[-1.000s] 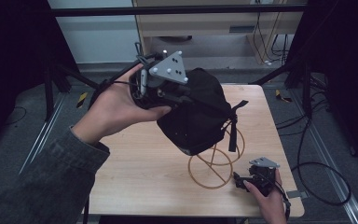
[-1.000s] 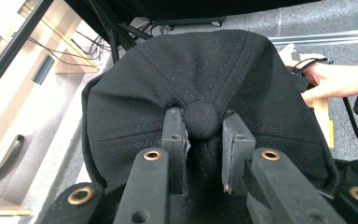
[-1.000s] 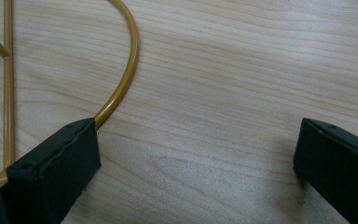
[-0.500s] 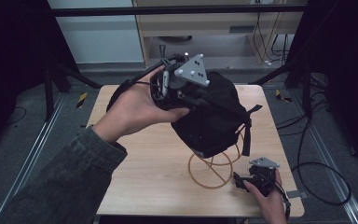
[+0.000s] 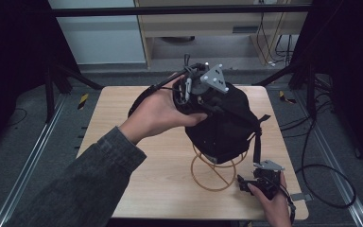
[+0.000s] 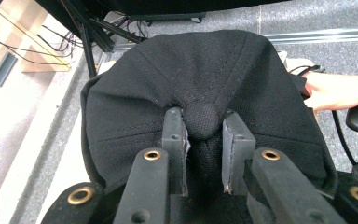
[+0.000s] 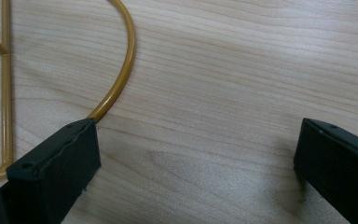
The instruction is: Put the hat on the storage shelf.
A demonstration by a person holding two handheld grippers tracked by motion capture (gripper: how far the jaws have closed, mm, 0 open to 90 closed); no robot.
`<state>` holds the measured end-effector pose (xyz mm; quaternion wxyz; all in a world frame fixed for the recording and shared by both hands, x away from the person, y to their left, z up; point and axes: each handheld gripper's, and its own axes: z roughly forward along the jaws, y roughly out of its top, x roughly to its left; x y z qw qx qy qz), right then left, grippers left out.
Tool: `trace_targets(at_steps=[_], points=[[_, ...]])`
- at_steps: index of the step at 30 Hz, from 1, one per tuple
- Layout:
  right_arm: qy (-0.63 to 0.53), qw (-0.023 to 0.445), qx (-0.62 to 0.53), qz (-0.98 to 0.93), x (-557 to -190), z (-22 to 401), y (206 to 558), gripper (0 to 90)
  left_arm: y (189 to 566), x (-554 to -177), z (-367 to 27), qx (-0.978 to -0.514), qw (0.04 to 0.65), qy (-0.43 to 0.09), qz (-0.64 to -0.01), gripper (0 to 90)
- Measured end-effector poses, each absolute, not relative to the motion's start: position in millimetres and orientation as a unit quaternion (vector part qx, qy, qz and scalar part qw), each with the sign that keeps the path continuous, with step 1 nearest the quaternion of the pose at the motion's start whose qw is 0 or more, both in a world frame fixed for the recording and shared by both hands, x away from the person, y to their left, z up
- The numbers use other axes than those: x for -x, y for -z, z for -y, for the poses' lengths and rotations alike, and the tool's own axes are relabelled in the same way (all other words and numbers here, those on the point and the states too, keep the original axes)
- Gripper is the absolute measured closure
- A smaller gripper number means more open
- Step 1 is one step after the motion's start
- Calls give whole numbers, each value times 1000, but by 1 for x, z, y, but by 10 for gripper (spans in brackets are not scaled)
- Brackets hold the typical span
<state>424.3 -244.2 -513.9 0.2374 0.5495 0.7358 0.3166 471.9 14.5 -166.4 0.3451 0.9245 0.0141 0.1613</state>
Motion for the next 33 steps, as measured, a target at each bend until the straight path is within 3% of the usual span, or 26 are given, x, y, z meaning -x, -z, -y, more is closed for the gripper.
trace_targets(at_steps=[33], points=[[-316,238,-549,-736,-424,245,514,5,203,-476,13,-940,309,-147,-9,739]])
